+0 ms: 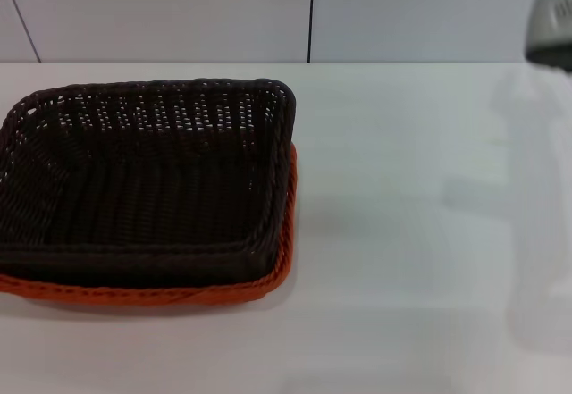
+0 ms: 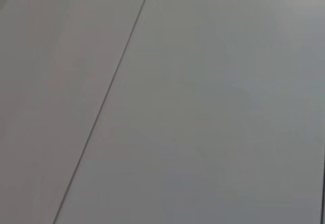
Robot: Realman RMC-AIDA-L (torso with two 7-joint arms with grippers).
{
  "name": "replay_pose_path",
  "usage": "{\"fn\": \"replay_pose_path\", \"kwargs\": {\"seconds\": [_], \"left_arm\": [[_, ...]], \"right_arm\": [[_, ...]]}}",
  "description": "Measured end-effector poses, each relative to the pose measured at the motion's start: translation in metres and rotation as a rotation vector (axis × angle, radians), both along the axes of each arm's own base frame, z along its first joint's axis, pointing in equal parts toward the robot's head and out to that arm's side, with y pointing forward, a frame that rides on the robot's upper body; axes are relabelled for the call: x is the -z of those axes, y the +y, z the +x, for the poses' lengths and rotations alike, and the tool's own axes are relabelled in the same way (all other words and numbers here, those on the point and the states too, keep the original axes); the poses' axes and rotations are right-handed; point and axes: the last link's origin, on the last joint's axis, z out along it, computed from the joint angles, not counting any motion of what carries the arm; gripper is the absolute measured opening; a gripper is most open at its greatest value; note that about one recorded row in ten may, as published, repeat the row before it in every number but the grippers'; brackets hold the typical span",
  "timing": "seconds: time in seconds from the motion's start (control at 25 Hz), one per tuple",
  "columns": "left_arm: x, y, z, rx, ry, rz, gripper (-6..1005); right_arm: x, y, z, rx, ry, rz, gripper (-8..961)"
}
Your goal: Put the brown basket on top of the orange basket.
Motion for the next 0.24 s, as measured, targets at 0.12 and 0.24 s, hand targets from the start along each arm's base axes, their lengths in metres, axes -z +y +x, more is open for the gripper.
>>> {"fn": "replay_pose_path", "kwargs": {"seconds": [0.12,0.24], "left_arm": [[0.004,0.0,0.0,0.001,0.011,-0.028,454],[0.008,0.001,0.002,0.007,0.037,-0.069,454]], "right_arm": [[0.007,-0.007,0.013,-0.11,0.131,-0.049,394],[0.011,-0.013,0.033,-0.147,0.297,-0.113,394]]}}
